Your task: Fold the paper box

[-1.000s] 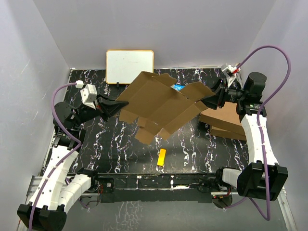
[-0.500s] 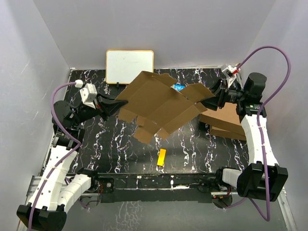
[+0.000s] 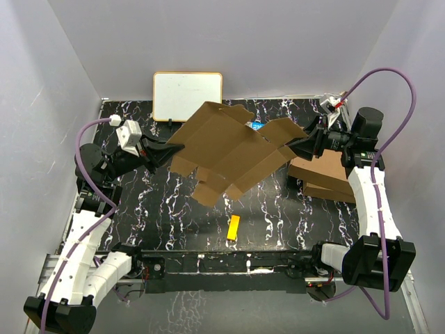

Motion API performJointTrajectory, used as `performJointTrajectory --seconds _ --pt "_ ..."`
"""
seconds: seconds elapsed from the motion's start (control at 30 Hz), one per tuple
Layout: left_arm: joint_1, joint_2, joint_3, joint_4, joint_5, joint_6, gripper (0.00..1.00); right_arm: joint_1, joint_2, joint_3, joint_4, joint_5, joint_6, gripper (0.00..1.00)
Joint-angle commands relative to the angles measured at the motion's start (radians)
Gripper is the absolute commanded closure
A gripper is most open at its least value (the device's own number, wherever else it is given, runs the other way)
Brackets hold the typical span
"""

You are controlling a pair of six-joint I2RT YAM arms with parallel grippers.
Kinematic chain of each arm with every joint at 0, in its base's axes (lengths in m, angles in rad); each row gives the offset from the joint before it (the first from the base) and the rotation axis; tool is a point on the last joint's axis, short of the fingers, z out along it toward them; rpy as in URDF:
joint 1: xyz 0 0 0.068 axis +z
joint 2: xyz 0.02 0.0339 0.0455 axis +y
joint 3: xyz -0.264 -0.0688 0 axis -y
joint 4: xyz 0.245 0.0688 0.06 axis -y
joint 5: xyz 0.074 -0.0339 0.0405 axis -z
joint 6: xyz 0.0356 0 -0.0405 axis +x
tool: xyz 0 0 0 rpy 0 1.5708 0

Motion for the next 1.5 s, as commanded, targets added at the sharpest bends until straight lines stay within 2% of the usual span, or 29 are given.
performJointTrajectory --seconds 0.0,0.6,0.8,1.33,1.47 --pt "0.003 -0.008 0.038 0.004 -0.018 0.026 1.00 -0.004 -0.023 0.011 0.011 -0.011 -0.023 0.55" --pt "0.003 0.025 0.056 -0.007 -0.021 0.051 1.00 -0.004 -0.034 -0.025 0.014 -0.009 -0.014 0.51" --pt "0.003 0.027 0.053 0.031 -0.005 0.027 1.00 0.004 -0.035 -0.101 0.187 -0.029 0.124 0.49" --pt "0.003 0.039 0.043 0.155 0.056 -0.068 1.00 0.049 0.025 -0.090 0.236 -0.038 0.160 0.48" --pt "0.003 0.045 0.039 0.175 0.056 -0.080 1.00 0.055 0.023 -0.087 0.246 -0.051 0.161 0.56"
